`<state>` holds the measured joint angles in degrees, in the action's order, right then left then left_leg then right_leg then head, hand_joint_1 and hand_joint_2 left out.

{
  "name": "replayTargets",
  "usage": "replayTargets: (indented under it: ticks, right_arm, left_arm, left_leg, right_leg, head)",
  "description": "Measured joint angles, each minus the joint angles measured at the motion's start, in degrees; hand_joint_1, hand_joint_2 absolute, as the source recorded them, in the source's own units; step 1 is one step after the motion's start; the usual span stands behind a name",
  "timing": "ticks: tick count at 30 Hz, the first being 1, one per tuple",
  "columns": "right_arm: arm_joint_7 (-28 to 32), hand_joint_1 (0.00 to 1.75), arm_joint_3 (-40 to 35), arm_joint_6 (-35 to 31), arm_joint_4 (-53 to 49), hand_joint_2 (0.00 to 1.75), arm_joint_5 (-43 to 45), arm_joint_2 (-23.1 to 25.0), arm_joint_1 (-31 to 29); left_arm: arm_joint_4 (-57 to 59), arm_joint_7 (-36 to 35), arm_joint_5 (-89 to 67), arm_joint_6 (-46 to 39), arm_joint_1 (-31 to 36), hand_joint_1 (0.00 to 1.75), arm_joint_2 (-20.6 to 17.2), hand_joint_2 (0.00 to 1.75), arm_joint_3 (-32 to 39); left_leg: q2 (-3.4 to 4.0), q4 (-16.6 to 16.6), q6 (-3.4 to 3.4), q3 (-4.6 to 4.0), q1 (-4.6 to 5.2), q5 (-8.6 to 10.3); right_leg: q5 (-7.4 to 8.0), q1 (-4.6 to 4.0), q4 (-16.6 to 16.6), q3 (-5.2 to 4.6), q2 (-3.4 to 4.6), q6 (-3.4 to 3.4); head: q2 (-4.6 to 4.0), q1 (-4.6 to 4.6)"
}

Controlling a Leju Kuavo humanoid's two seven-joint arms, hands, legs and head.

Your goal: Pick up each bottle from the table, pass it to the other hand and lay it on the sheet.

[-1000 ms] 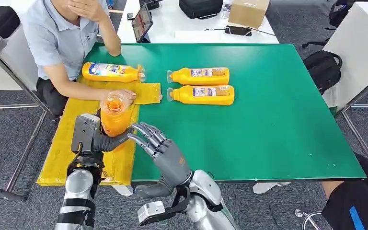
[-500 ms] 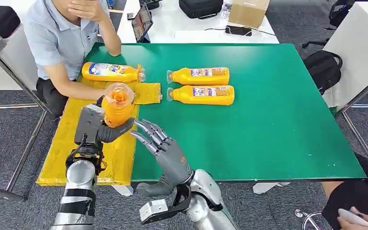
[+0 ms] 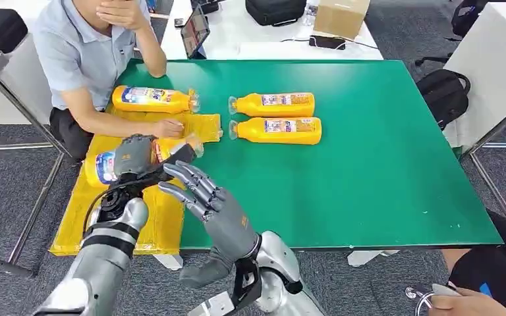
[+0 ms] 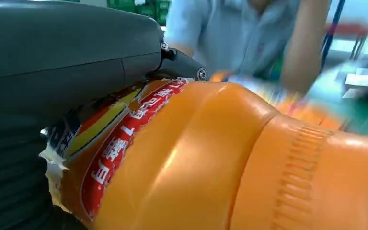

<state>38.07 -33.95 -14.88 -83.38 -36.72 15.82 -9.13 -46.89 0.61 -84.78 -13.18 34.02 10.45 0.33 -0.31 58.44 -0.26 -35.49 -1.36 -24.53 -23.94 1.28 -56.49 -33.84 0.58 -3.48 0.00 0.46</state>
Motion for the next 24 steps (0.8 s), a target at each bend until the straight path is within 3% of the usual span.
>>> replayTargets:
  ticks: [9, 19, 20, 21, 24]
  right_arm:
    - [0.0, 0.0, -1.53, 0.15, 0.18, 0.0, 3.98, -0.24, -0.43]
    - [0.0, 0.0, -2.67, 0.13, 1.2, 0.0, 5.55, -0.46, -0.92]
    - [0.0, 0.0, -2.69, 0.13, 1.29, 0.0, 5.64, -0.48, -0.92]
    - [0.0, 0.0, -2.69, 0.13, 1.4, 0.0, 5.88, -0.48, -0.93]
    - [0.0, 0.0, -2.84, -0.33, 1.99, 0.0, 7.46, -0.57, -1.21]
  left_arm:
    - [15.42, 0.77, -0.59, 5.25, 4.63, 1.75, -1.83, 1.75, 1.16]
    - [21.61, 1.97, 0.11, 7.63, 7.94, 1.75, -2.29, 1.75, 1.9]
    - [21.89, 2.08, 0.24, 7.78, 8.09, 0.54, -2.32, 1.75, 1.95]
    - [22.04, 2.39, 0.46, 8.13, 8.19, 0.03, -2.34, 1.75, 2.05]
    - [22.7, 5.01, 2.1, 9.66, 8.56, 0.0, -2.51, 1.75, 2.51]
  left_leg:
    - [-0.02, 0.0, 0.0, -0.06, 0.01, -0.01]
    - [-0.05, 0.0, -0.01, 0.07, 0.01, 0.02]
    - [-0.06, 0.0, -0.01, 0.08, 0.01, 0.02]
    - [-0.06, 0.0, -0.01, 0.09, 0.01, 0.02]
    - [-0.1, 0.0, -0.01, 0.11, 0.01, 0.02]
  right_leg:
    - [-0.01, 0.01, 0.02, -0.01, -0.01, 0.0]
    - [-0.01, 0.01, 0.0, 0.13, -0.03, 0.0]
    - [-0.01, 0.01, 0.0, 0.14, -0.03, 0.0]
    - [-0.01, 0.01, 0.0, 0.16, -0.03, 0.0]
    - [-0.01, 0.01, 0.0, 0.18, -0.04, 0.0]
  head:
    - [0.0, 0.0]
    - [0.0, 0.0]
    - [0.0, 0.0]
    - [0.0, 0.0]
    - [0.0, -0.02]
